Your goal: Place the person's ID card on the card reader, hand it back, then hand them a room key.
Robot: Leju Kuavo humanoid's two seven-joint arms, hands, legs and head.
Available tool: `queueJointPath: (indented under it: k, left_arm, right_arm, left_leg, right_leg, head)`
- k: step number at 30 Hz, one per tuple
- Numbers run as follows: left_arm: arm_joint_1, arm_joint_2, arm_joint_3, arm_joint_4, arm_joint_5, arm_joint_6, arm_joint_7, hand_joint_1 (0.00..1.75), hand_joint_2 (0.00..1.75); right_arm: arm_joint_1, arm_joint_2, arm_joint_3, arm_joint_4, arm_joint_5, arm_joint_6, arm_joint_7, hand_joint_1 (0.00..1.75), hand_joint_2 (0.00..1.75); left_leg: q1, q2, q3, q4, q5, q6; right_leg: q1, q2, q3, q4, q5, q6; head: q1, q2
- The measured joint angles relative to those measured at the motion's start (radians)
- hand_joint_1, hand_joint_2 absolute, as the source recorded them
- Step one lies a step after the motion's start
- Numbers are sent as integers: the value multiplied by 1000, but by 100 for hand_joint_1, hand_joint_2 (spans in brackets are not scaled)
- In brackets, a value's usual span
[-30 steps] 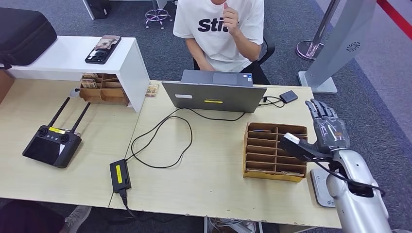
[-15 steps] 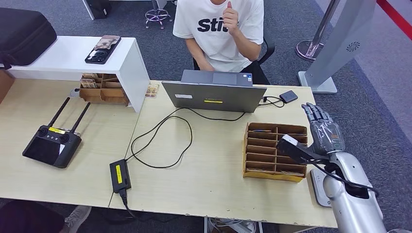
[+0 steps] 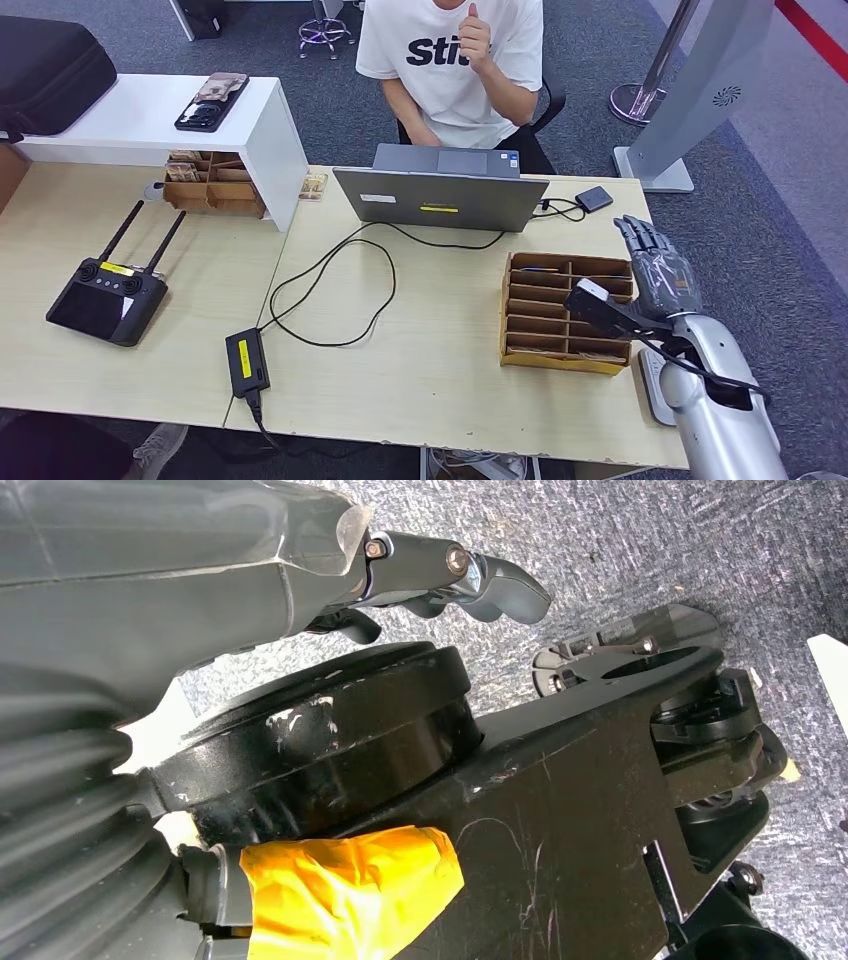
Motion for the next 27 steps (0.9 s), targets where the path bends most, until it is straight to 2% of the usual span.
queueJointPath:
  k: [4, 5, 8, 9, 27]
  left_arm:
    - [0, 0, 0, 0, 0, 0, 0, 0, 175]
    - [0, 0, 0, 0, 0, 0, 0, 0, 175]
    - [0, 0, 0, 0, 0, 0, 0, 0, 175]
    - [0, 0, 0, 0, 0, 0, 0, 0, 175]
    - [0, 0, 0, 0, 0, 0, 0, 0, 175]
  right_arm:
    - [0, 1, 0, 0, 0, 0, 0, 1, 175]
    - [0, 2, 0, 0, -1, 0, 0, 27, 175]
    - [0, 3, -1, 0, -6, 0, -3, 146, 175]
    - [0, 4, -1, 1, -8, 0, -4, 161, 175]
    - [2, 8, -4, 10, -17, 3, -8, 161, 175]
  left_leg:
    - [0, 0, 0, 0, 0, 0]
    - [0, 0, 0, 0, 0, 0]
    - [0, 0, 0, 0, 0, 0]
    - [0, 0, 0, 0, 0, 0]
    - [0, 0, 0, 0, 0, 0]
  right_leg:
    - [0, 0, 0, 0, 0, 0]
    - [0, 0, 0, 0, 0, 0]
    - [0, 0, 0, 0, 0, 0]
    - [0, 0, 0, 0, 0, 0]
    - [0, 0, 0, 0, 0, 0]
  head:
    - [0, 0]
    - [0, 0]
    - [0, 0]
    - [0, 0]
    - [0, 0]
